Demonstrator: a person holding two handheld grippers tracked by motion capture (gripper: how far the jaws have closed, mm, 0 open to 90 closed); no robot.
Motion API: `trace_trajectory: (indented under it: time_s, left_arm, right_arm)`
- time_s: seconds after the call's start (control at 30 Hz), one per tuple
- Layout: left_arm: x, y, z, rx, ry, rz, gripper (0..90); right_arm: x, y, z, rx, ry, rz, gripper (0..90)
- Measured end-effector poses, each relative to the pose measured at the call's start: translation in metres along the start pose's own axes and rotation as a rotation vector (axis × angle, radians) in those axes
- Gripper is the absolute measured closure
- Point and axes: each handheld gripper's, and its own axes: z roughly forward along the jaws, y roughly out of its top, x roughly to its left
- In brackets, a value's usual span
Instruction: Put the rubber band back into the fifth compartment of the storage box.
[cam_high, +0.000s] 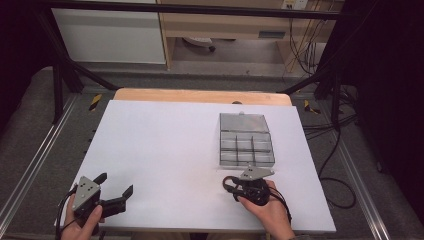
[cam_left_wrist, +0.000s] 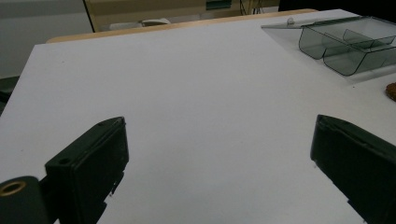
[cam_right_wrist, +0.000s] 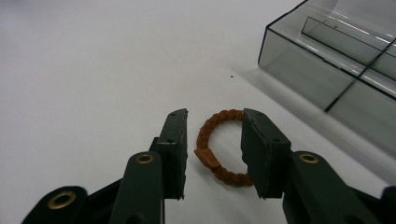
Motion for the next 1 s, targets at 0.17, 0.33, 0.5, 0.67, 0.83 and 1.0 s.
trace_trajectory:
  time_s: [0.17, 0.33, 0.5, 0.67, 0.83, 1.0]
  left_arm:
    - [-0.001, 0.0, 0.0, 0.0, -0.003, 0.001, 4.4]
    - [-0.001, 0.0, 0.001, 0.001, -0.002, -0.004, 4.5]
    - [-0.001, -0.001, 0.001, 0.007, -0.005, 0.001, 4.4]
    - [0.0, -0.001, 0.001, 0.003, -0.003, -0.005, 4.4]
    - [-0.001, -0.001, 0.001, 0.008, -0.003, 0.001, 4.4]
    - [0.0, -0.001, 0.002, 0.003, 0.004, -0.006, 4.4]
  right_arm:
    - [0.002, 0.0, 0.007, 0.036, 0.019, -0.02, 66.2]
    - [0.001, -0.005, 0.014, 0.097, 0.015, -0.05, 75.4]
    - [-0.001, -0.004, 0.014, 0.097, 0.023, -0.056, 83.8]
    - [0.001, -0.002, 0.007, 0.056, 0.039, -0.059, 84.2]
    - [0.002, 0.004, -0.002, 0.005, 0.017, -0.064, 84.2]
    - [-0.001, 0.008, -0.01, -0.052, 0.011, -0.05, 84.3]
